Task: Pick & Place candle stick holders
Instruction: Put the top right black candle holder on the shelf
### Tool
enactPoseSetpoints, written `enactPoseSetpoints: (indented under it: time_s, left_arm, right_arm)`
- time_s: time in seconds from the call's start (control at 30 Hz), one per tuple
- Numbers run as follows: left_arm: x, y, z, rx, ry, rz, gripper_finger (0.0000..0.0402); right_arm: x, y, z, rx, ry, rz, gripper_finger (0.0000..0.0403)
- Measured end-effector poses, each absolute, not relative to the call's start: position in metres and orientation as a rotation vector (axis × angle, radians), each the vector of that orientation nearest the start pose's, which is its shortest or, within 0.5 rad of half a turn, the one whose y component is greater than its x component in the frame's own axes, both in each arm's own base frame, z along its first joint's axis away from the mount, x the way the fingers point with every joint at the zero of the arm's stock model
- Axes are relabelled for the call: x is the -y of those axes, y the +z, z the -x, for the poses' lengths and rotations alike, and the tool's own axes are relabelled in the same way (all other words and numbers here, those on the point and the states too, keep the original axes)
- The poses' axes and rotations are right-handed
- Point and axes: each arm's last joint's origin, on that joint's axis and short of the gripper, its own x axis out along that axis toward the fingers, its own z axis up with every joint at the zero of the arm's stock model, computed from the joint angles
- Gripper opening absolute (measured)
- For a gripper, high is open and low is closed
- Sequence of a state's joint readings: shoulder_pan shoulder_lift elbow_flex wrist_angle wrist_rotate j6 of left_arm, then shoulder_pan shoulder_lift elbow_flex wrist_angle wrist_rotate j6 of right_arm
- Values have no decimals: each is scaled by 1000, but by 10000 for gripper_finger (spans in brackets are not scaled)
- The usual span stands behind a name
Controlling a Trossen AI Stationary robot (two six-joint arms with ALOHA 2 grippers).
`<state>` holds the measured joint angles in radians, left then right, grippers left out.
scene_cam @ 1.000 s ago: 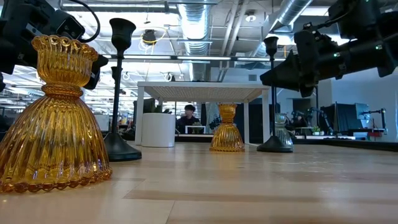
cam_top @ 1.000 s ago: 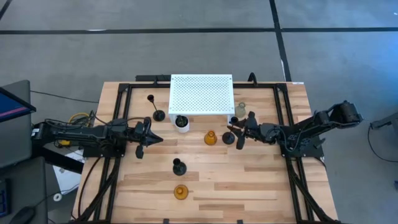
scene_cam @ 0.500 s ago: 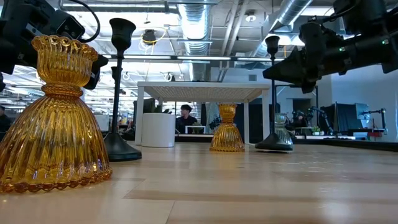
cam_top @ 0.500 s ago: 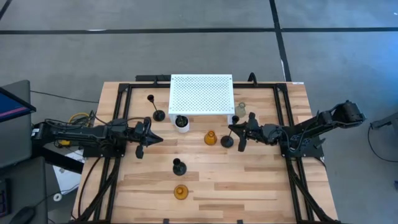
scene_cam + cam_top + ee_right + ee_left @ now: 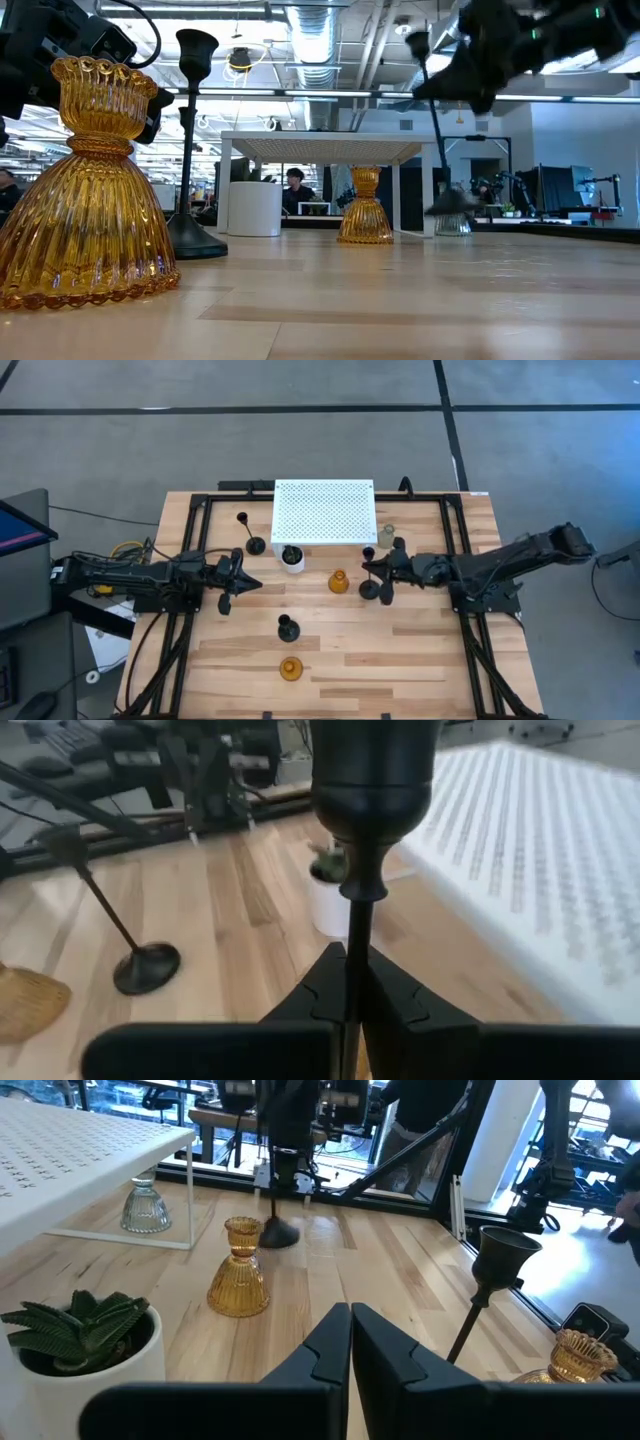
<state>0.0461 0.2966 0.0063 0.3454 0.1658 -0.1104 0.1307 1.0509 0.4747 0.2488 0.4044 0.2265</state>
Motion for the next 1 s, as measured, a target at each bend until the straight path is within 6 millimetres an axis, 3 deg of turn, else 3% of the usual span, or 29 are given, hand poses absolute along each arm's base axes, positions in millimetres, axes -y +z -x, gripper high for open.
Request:
enactPoseSetpoints:
  time_s: [0.23,0.47,0.8,1.0]
  left_arm:
    - [-1,173,-116,48,-123,104,13]
    - [-1,173,-116,48,-123,104,13]
    - [-1,173,-116,49,-123,104,13]
    - [-1,173,-116,48,-122,104,13]
  right_arm:
    - [-14,280,-209,-236,-282,-69,3]
    - [8,318,-217,-193,-204,-27,1]
    - [74,352,-232,-134,-164,30,1]
    - [123,360,-242,-107,-146,15,0]
